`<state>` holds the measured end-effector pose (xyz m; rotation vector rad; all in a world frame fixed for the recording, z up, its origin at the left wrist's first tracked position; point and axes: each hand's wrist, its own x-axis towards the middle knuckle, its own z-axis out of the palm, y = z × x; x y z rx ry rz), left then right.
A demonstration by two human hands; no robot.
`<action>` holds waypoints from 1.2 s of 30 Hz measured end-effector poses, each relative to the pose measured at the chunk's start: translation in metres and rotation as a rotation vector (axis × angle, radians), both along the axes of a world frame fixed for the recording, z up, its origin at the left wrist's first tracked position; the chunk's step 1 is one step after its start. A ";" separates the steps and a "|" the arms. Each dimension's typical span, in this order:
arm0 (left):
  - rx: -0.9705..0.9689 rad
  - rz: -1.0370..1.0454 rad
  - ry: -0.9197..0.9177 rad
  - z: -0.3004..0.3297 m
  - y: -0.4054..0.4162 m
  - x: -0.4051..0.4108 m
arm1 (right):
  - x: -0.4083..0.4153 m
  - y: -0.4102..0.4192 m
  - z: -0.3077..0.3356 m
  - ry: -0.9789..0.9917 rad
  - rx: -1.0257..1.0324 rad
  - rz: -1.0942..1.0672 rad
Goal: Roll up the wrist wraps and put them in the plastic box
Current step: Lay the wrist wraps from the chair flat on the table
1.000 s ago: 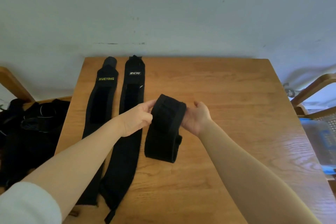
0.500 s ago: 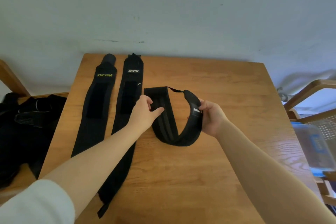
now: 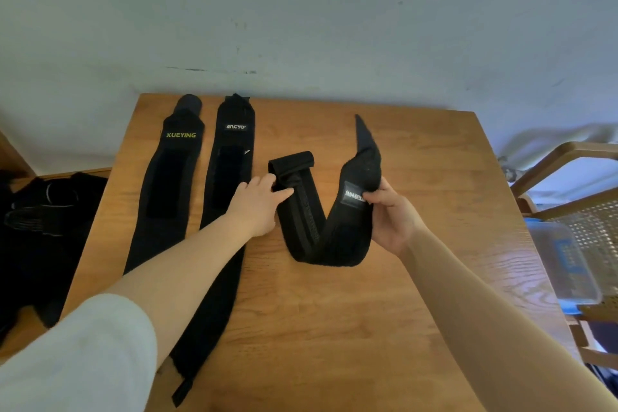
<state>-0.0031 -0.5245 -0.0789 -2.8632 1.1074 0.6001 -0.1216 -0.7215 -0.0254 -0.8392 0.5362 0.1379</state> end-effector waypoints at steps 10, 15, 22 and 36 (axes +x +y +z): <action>-0.005 -0.257 -0.104 0.010 0.011 -0.010 | 0.018 0.002 0.010 0.011 0.046 -0.338; -0.325 0.155 0.498 0.036 0.021 -0.024 | 0.033 -0.007 0.022 -0.141 0.065 -0.338; -0.501 0.770 1.148 0.059 0.040 -0.013 | 0.088 -0.004 0.023 -0.146 -0.020 -0.259; -0.445 0.262 0.151 -0.003 0.019 0.026 | 0.168 0.035 -0.052 0.200 -0.756 0.098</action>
